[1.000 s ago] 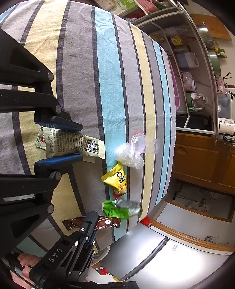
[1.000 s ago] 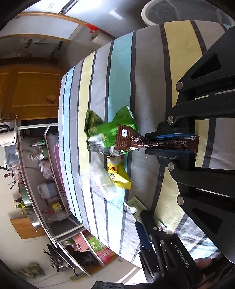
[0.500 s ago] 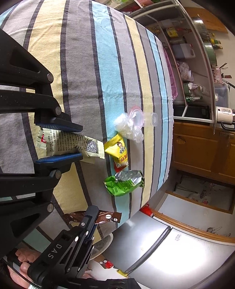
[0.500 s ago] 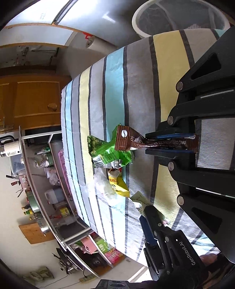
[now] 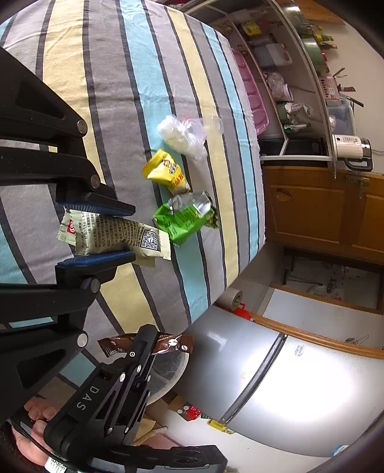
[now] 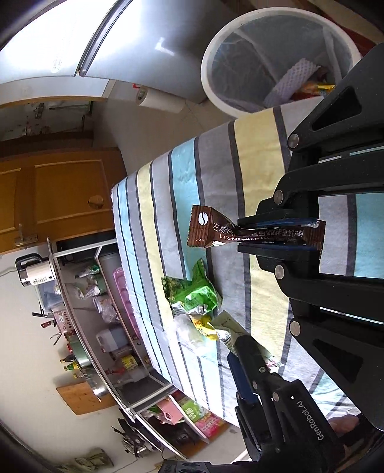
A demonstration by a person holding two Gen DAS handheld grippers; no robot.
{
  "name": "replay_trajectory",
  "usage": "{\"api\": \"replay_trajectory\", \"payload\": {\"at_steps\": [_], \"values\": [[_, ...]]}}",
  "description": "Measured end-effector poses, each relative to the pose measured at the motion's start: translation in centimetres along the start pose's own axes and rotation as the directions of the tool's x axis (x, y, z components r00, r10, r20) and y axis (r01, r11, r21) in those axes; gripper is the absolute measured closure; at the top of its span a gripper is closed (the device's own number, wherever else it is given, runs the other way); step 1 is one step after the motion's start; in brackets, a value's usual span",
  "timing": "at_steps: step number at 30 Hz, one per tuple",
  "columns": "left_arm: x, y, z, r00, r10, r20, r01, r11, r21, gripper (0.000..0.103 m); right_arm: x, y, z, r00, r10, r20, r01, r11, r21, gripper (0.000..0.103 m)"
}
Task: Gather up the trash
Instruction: 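Carry both wrappers with both tools over the white bin, then open both tools over the bin to drop the wrappers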
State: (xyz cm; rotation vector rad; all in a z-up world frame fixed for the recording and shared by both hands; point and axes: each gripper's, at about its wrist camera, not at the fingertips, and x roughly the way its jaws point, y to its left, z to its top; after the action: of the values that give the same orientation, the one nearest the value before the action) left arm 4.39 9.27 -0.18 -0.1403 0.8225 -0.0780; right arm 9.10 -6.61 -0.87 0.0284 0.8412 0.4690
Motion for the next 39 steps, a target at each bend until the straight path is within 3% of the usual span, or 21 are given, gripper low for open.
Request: {"api": "replay_trajectory", "payload": {"at_steps": [11,24,32,39], "values": [[2.2,-8.1,2.6,0.992,-0.127,-0.004,0.126,0.985,0.119,0.079,-4.2,-7.0,-0.8,0.992,-0.124,0.024,0.122,0.989,0.086,0.093],[6.4,-17.2,4.0,0.961,-0.262,-0.089,0.275,0.938,0.210,0.079,-7.6,-15.3,-2.3,0.966,-0.259,0.004,0.252,0.944,0.212,0.093],[9.3,-21.0,3.7,0.950,-0.277,-0.143,0.305,0.924,0.232,0.079,-7.0,-19.0,-3.5,0.954,-0.295,-0.056,0.299,0.917,0.262,0.093],[11.3,-22.9,3.0,0.956,-0.234,-0.177,0.275,0.923,0.270,0.078,-5.9,-20.9,-4.3,0.943,-0.320,-0.092,0.333,0.899,0.285,0.093]]}}
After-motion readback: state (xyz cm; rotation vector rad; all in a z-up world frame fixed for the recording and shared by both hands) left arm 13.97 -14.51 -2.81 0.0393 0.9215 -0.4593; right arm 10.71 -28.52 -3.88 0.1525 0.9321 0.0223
